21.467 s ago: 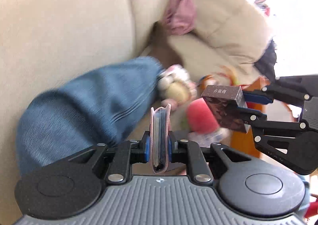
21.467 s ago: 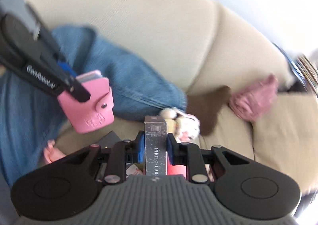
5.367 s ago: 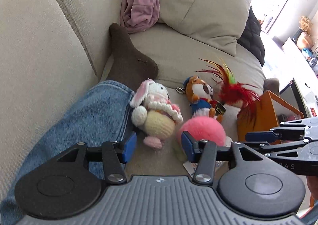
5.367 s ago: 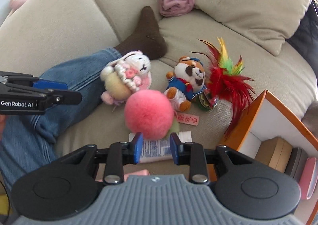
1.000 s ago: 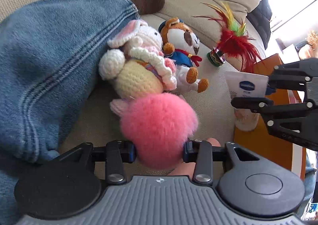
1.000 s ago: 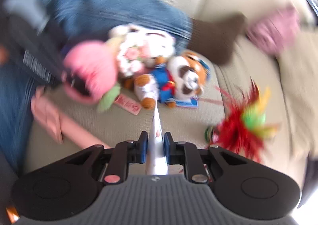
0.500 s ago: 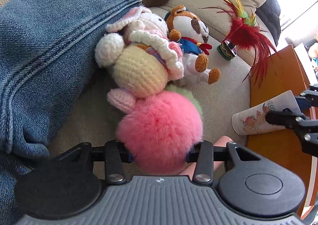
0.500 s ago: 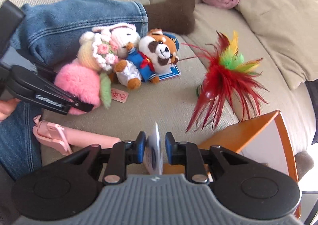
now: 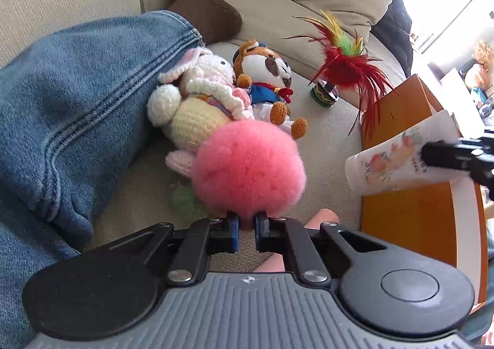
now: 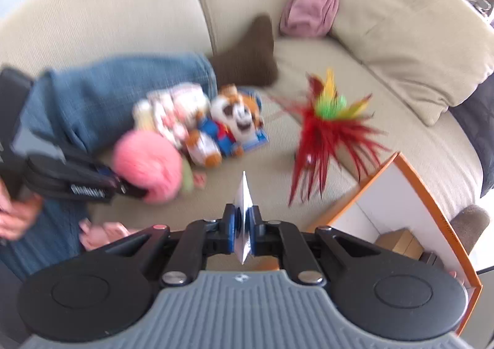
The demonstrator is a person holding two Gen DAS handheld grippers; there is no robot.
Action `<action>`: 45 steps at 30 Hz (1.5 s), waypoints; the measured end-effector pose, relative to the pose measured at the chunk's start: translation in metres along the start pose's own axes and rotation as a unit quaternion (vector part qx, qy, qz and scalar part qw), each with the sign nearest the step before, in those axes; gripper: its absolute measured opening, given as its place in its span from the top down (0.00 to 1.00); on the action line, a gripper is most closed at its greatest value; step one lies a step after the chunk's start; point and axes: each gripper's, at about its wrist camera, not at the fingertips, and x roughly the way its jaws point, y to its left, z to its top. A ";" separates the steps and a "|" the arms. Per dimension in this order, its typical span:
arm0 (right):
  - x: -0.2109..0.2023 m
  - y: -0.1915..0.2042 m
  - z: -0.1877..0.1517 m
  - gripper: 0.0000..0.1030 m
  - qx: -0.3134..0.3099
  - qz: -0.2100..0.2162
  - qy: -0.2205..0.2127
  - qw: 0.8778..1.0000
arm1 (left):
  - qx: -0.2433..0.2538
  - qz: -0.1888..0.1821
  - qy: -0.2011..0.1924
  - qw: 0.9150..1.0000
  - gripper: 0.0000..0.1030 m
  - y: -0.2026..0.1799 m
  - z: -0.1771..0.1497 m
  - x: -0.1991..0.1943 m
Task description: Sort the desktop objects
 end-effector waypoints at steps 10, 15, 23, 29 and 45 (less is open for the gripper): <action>-0.059 -0.019 -0.015 0.91 0.098 0.000 -0.095 0.991 | 0.022 0.003 -0.047 0.999 0.95 -0.015 0.004 -0.027; -0.098 -0.046 -0.030 0.91 0.165 -0.021 -0.144 0.976 | 0.041 0.003 -0.066 0.997 0.96 -0.025 0.014 -0.042; -0.091 -0.087 -0.056 0.91 0.249 -0.083 -0.114 0.958 | 0.063 -0.015 -0.077 0.995 0.98 -0.046 0.022 -0.054; -0.051 -0.114 -0.057 0.91 0.276 -0.099 -0.082 0.952 | 0.083 -0.035 -0.096 0.991 1.00 -0.070 0.037 -0.064; 0.003 -0.148 -0.035 0.81 0.279 -0.133 -0.051 0.950 | 0.176 -0.037 -0.100 0.979 1.00 -0.132 0.067 -0.054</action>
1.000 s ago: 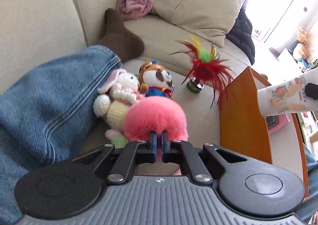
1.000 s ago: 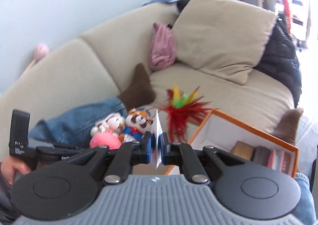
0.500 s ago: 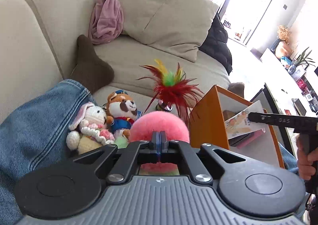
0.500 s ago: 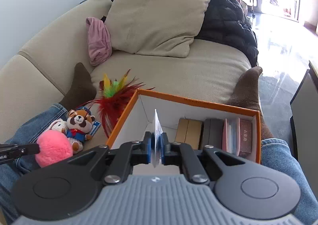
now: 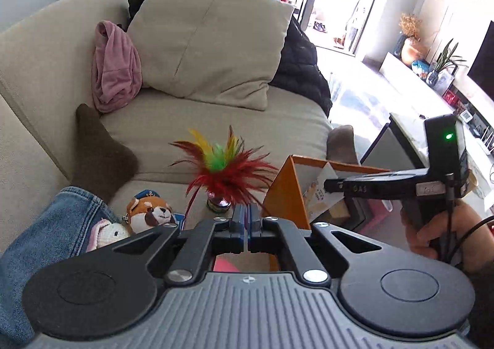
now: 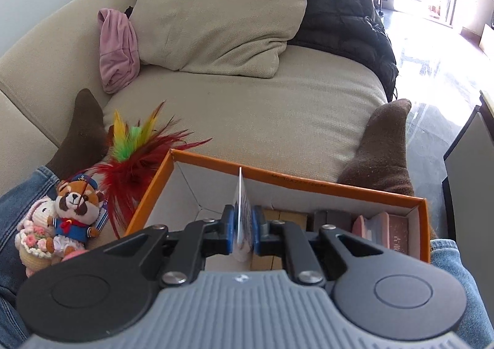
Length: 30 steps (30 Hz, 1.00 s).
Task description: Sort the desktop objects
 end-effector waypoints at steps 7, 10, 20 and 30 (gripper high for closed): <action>-0.033 0.001 -0.012 0.73 -0.015 0.021 -0.042 0.999 | 0.015 0.048 0.058 0.997 0.61 0.014 -0.031 0.033; -0.047 -0.001 -0.021 0.70 -0.016 0.020 -0.051 0.998 | 0.017 0.059 0.084 0.995 0.43 0.021 -0.047 0.050; -0.059 -0.012 -0.055 0.70 0.012 0.013 -0.044 0.999 | -0.018 0.052 0.117 0.992 0.34 0.036 -0.072 0.095; -0.059 -0.017 -0.067 0.70 0.021 -0.004 -0.034 0.999 | -0.078 0.016 0.117 0.990 0.53 0.045 -0.083 0.106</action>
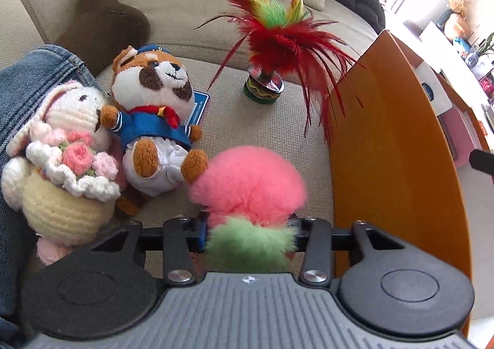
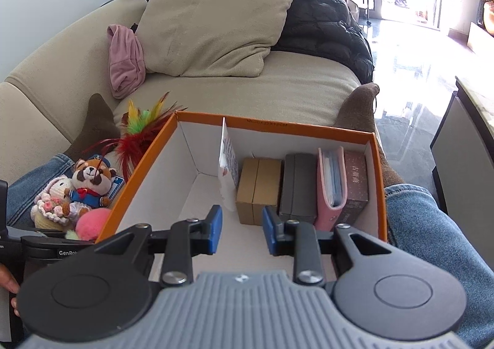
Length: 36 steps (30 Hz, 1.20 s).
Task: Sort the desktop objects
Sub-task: 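Lower the pink pompom into the shoebox with the left tool and open it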
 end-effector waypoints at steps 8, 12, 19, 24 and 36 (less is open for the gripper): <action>-0.017 -0.012 -0.011 0.70 0.003 -0.025 -0.004 1.000 | 0.042 -0.019 -0.090 0.995 0.54 -0.032 0.003 -0.085; -0.031 -0.018 -0.015 0.70 -0.005 -0.034 -0.007 0.999 | 0.105 -0.059 -0.121 0.985 0.54 -0.075 0.009 -0.119; -0.046 -0.026 -0.025 0.71 -0.030 -0.038 0.004 0.999 | 0.206 -0.125 -0.096 0.966 0.54 -0.164 0.014 -0.097; -0.050 -0.031 -0.035 0.71 -0.051 -0.011 0.014 0.999 | 0.223 -0.138 -0.031 0.965 0.54 -0.203 0.016 -0.039; -0.027 -0.035 -0.041 0.71 -0.088 0.002 0.053 0.995 | 0.242 -0.128 0.048 0.961 0.52 -0.236 0.024 0.022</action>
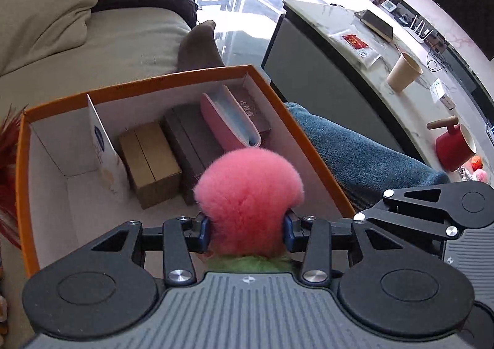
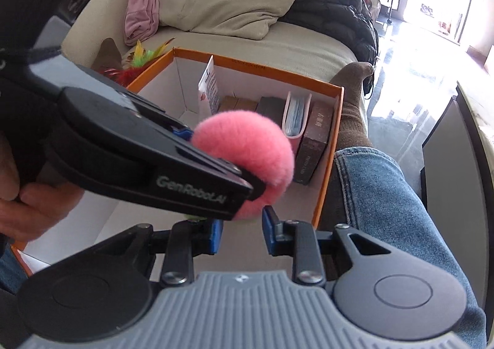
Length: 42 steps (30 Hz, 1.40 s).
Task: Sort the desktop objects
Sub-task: 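Lower the pink pompom into the shoebox with the left tool and open it, then withdraw both tools from the shoebox toward the feather toy and raccoon plush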
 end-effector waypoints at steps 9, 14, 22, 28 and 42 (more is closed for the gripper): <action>0.005 0.000 0.002 0.71 0.004 -0.007 0.004 1.000 | -0.012 -0.011 -0.020 1.000 0.52 0.008 0.003 -0.017; 0.000 0.008 0.012 0.71 -0.006 -0.004 -0.011 1.000 | -0.025 0.004 -0.067 0.997 0.52 0.022 -0.002 -0.058; -0.001 0.038 0.051 0.71 -0.024 0.040 -0.049 0.998 | -0.071 0.095 -0.124 0.985 0.52 0.069 -0.023 -0.120; 0.009 0.075 0.083 0.71 -0.063 0.069 -0.061 0.994 | -0.143 0.179 -0.119 0.966 0.52 0.130 -0.051 -0.143; 0.061 0.133 0.138 0.60 -0.153 0.075 -0.027 0.985 | -0.227 0.207 -0.062 0.950 0.44 0.224 -0.088 -0.124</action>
